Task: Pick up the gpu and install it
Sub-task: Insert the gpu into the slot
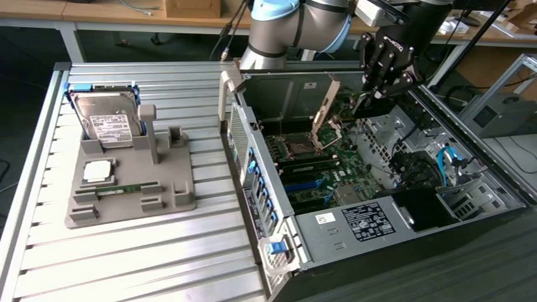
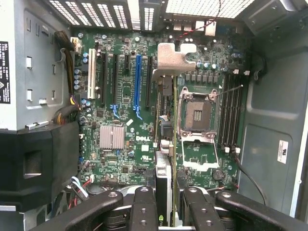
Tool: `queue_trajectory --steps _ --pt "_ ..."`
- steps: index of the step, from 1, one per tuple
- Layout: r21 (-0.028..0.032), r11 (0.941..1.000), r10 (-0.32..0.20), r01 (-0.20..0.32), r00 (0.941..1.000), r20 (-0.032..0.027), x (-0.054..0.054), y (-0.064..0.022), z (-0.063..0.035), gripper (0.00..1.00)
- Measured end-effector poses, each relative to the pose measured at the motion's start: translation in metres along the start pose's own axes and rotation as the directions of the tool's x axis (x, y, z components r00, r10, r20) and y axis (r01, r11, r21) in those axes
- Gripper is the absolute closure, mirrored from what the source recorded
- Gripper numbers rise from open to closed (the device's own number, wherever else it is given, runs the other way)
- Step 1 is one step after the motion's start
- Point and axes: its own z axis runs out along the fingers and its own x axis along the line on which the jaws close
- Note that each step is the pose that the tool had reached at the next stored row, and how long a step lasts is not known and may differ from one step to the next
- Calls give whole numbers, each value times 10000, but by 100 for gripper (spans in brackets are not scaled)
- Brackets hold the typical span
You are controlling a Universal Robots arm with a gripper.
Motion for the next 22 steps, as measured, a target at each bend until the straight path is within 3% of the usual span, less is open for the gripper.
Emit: queue_trajectory --steps 22 --pt "-1 10000 0 0 10000 -1 2 33 66 73"
